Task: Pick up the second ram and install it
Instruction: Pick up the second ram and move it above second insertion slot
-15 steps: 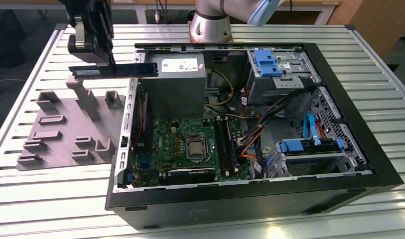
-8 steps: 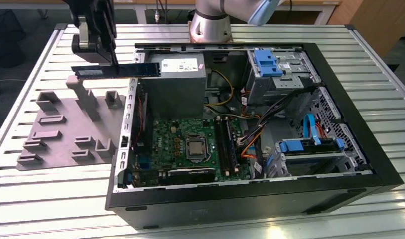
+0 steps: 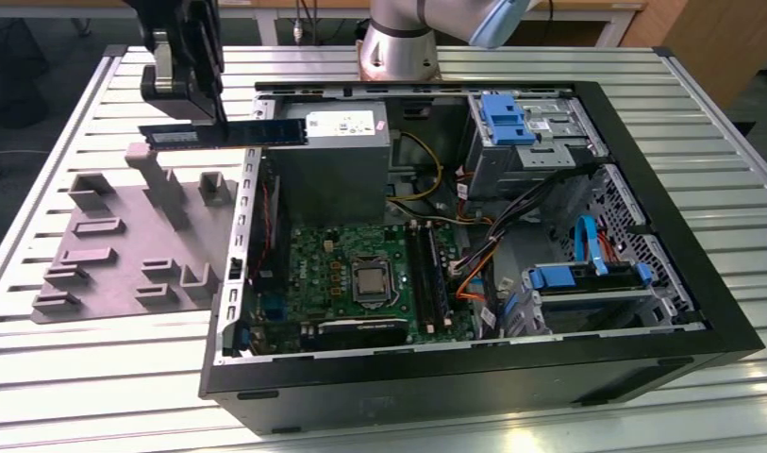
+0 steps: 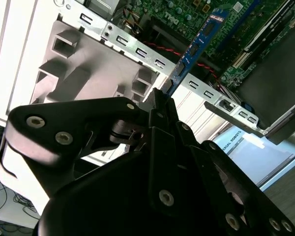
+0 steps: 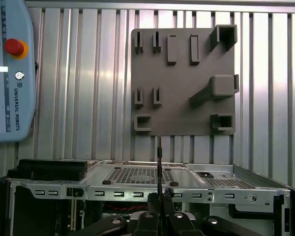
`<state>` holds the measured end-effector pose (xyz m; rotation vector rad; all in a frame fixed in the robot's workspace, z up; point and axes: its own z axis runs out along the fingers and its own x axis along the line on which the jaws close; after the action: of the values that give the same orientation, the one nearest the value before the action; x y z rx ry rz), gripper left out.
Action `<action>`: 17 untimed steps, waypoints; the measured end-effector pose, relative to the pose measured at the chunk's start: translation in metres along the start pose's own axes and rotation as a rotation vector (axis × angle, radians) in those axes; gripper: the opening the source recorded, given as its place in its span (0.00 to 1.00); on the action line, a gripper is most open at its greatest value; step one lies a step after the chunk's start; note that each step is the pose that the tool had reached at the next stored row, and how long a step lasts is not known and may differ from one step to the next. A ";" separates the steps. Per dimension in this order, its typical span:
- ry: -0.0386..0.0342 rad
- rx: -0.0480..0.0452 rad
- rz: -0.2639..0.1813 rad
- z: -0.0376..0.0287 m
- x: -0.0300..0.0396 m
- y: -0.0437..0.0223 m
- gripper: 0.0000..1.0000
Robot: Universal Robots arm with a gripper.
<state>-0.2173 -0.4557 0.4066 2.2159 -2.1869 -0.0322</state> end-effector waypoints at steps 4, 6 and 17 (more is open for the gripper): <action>0.0001 -0.0001 0.000 -0.0001 0.0000 -0.0010 0.14; 0.0000 0.0000 0.000 -0.0001 0.0000 -0.0018 0.14; 0.0001 -0.0001 0.000 -0.0003 0.0001 -0.0071 0.14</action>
<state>-0.2102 -0.4557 0.4066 2.2159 -2.1868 -0.0322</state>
